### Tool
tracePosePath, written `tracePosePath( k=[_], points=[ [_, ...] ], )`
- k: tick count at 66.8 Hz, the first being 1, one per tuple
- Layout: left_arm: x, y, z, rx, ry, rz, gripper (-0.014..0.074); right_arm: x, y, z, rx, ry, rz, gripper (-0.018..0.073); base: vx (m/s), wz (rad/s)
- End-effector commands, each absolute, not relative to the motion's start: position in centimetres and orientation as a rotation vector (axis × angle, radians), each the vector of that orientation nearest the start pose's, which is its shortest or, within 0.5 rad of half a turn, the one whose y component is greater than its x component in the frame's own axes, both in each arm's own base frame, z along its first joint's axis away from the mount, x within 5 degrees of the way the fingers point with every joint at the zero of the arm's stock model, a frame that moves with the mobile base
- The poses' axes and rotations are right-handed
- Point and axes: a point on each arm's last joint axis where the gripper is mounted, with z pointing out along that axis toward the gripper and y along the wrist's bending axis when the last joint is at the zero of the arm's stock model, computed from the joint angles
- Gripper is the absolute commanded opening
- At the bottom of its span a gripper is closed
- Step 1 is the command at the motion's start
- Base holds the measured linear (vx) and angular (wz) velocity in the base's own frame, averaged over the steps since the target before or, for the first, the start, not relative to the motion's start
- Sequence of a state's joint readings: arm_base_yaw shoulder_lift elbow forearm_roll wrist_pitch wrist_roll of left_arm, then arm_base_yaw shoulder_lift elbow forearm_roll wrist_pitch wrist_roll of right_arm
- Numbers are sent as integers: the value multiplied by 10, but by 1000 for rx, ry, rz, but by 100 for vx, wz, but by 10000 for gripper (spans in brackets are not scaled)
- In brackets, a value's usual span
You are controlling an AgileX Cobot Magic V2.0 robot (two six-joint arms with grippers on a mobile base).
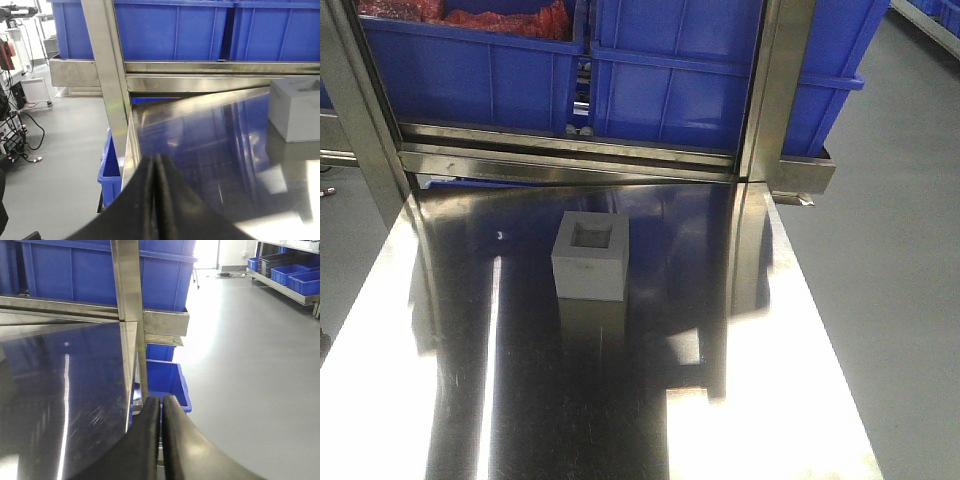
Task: Sort gray base to blue bin
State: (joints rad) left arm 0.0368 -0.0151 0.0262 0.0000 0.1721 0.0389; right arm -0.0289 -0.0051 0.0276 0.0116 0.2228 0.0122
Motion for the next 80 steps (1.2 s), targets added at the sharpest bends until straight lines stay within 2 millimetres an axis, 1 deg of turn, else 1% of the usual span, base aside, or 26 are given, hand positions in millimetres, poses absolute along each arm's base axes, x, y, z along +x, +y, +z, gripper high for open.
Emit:
tracePosePath(
  k=[1,8,16,23,24,31,36,39,46,49,56,64,69,72,80],
  points=[
    [55,2,205,2,1554,48,-6,58,-2,189,32,1676,-18,-5,0,0],
    [54,2,206,1,1547,46,-6,58,-2,189,32,1676,-18,-5,0,0],
    [53,1,217,-10,1509,35,-6,58,-2,189,32,1676,-18,-5,0,0],
    [49,1,237,-19,1483,25,-6,58,-2,189,32,1676,-18,-5,0,0],
    [48,1,243,-19,1475,25,-6,58,-2,189,32,1676,-18,-5,0,0],
    [49,1,269,-19,1516,24,-6,58,-2,189,32,1676,-18,-5,0,0],
    [57,1,285,-19,1603,23,-6,58,-2,189,32,1676,-18,-5,0,0],
    [64,2,298,-20,1648,22,-6,58,-2,189,32,1676,-18,-5,0,0],
    [86,2,313,-4,1742,36,-6,58,-2,189,32,1676,-18,-5,0,0],
    [96,3,315,5,1780,43,-6,58,-2,189,32,1676,-18,-5,0,0],
    [112,3,317,5,1823,41,-6,58,-2,189,32,1676,-18,-5,0,0],
    [117,3,315,5,1839,41,3,58,-2,189,32,1676,-18,-5,0,0],
    [117,3,315,5,1840,41,43,58,-2,189,32,1676,-18,-5,0,0],
    [117,3,315,5,1840,41,83,58,-2,189,32,1676,-18,-5,0,0],
    [117,3,315,5,1842,41,290,58,-2,189,32,1676,-18,-5,0,0]
  ],
)
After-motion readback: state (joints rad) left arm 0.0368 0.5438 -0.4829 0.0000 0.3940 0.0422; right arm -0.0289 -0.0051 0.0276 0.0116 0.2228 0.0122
